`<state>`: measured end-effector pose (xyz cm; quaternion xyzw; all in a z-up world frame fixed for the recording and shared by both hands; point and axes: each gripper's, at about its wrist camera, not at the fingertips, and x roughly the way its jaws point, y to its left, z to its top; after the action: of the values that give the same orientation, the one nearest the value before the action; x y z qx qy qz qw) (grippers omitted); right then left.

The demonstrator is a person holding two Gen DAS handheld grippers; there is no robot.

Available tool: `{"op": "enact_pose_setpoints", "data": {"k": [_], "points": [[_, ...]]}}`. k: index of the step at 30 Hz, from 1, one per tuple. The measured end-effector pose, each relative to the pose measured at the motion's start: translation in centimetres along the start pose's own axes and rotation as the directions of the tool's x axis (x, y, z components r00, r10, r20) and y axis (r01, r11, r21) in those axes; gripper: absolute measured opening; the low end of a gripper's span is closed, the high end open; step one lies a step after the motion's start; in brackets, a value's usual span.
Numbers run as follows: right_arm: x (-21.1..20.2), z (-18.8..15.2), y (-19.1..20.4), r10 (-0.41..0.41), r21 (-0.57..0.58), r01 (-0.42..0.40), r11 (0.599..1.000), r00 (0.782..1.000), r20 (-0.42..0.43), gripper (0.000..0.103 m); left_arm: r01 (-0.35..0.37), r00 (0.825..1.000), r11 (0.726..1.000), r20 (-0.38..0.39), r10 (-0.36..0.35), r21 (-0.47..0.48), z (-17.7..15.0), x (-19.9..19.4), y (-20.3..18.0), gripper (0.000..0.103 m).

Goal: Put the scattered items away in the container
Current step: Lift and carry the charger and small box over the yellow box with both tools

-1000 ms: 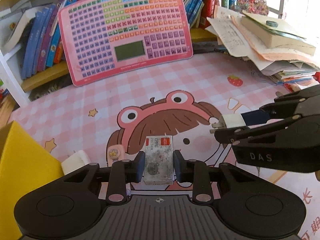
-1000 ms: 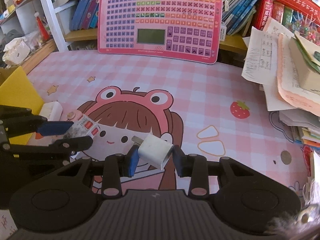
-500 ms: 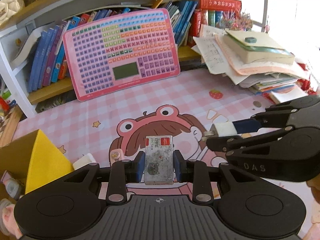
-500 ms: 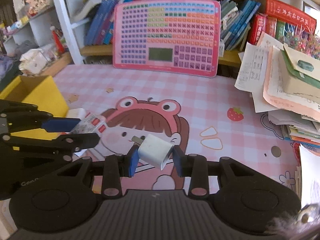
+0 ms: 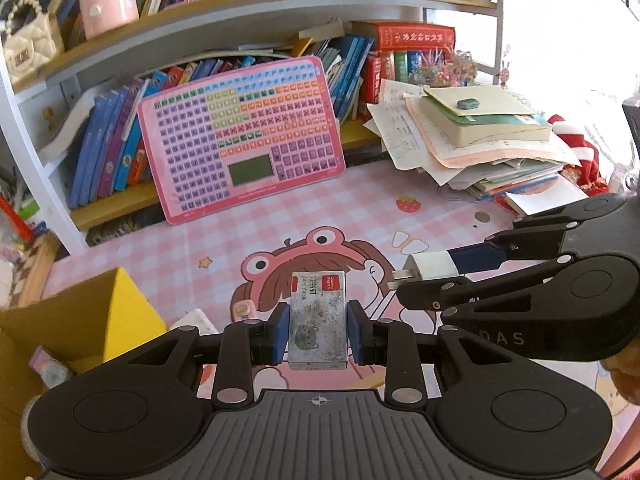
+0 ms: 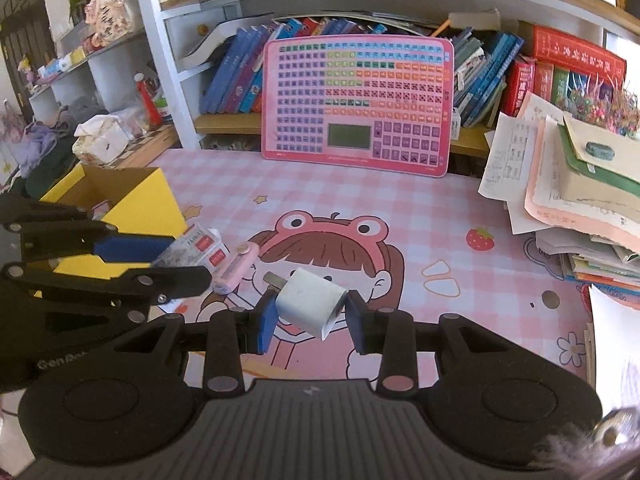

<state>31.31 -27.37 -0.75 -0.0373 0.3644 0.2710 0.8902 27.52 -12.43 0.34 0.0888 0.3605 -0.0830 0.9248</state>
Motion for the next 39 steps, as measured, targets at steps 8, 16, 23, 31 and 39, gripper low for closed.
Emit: {"op": "enact_pose_setpoints", "data": {"k": [8,16,23,31,39], "points": [[-1.1,-0.4,2.5,-0.076,-0.097,0.076,0.992,0.997,0.005,0.035,-0.015,1.0,0.999,0.021,0.014,0.033,-1.3,-3.4,2.3,0.029],[-1.8,-0.6,6.2,-0.103,-0.098,0.101,0.99,0.995,-0.017,0.035,0.033,0.996,0.999,0.083,-0.032,-0.005,-3.0,-6.9,5.7,0.029],[-3.2,-0.2,11.4,-0.142,-0.097,0.142,0.985,0.99,-0.001,0.035,0.092,0.985,0.996,0.147,-0.092,0.008,-4.2,-10.1,9.1,0.029],[-5.3,0.1,18.6,-0.151,-0.096,0.153,0.984,0.988,0.03,0.035,0.126,0.978,0.991,0.163,-0.13,0.035,-7.0,-13.6,13.8,0.029],[-5.5,0.1,25.2,-0.105,-0.113,0.109,0.988,0.994,0.041,0.035,0.114,0.979,0.993,0.17,-0.114,0.014,-10.0,-16.0,18.3,0.029]]}}
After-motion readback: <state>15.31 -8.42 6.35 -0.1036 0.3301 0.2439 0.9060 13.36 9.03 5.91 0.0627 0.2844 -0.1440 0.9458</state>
